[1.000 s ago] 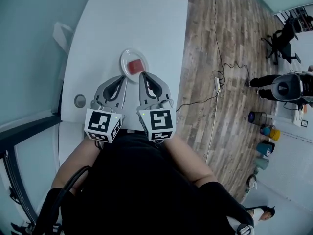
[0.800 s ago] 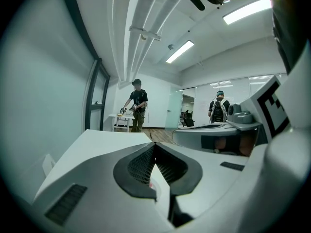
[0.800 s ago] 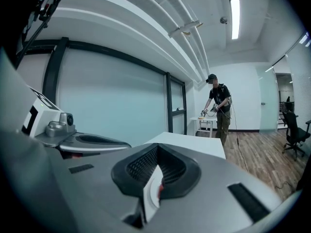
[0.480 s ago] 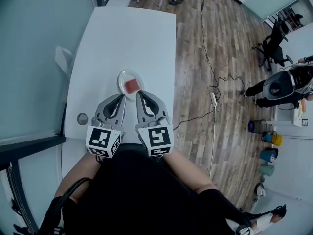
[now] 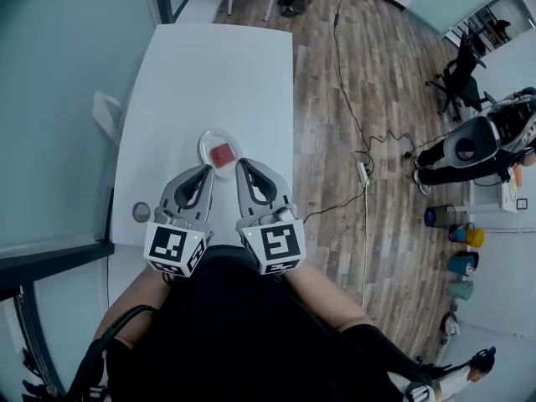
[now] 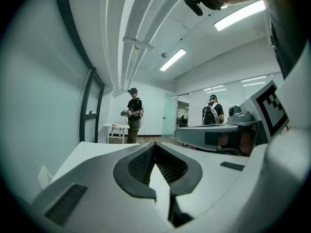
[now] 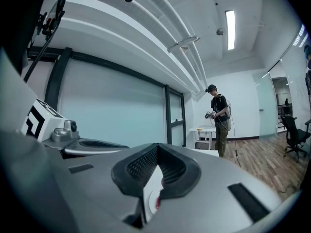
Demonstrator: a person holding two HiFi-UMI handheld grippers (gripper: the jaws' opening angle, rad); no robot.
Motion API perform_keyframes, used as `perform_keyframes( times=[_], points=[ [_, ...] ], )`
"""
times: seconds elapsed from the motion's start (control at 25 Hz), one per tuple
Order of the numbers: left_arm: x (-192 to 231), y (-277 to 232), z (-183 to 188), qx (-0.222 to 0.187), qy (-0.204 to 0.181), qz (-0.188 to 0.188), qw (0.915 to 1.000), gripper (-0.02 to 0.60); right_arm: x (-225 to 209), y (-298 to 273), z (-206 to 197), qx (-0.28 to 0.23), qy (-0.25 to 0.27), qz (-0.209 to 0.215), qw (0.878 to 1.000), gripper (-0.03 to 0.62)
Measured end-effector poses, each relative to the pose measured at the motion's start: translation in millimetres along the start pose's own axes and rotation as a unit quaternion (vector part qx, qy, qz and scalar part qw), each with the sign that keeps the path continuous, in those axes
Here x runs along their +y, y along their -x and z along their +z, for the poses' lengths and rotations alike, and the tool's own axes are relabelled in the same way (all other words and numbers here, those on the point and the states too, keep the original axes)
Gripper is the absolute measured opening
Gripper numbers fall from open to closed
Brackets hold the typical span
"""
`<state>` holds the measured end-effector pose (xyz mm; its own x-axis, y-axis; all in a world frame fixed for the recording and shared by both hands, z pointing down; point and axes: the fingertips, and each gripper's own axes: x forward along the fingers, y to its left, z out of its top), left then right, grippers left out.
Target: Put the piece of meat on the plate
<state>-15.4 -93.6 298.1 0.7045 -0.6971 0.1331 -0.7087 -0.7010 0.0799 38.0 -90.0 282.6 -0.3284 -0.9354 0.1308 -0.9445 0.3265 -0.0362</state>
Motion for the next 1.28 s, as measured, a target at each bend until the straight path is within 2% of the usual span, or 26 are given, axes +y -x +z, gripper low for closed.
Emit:
perform_keyframes(
  times=[0.4, 1.28],
  points=[
    [-1.1, 5.8, 31.2, -0.043, 0.004, -0.005, 0.999, 0.003, 3.7, 6.5, 25.6, -0.037, 0.008, 0.005, 0.999, 0.003],
    [-3.1, 1.5, 36.5, -0.051, 0.006, -0.008, 0.9986, 0.003, 4.8, 9.2, 43.1, -0.084, 0.025, 0.015, 0.996, 0.003]
  ],
)
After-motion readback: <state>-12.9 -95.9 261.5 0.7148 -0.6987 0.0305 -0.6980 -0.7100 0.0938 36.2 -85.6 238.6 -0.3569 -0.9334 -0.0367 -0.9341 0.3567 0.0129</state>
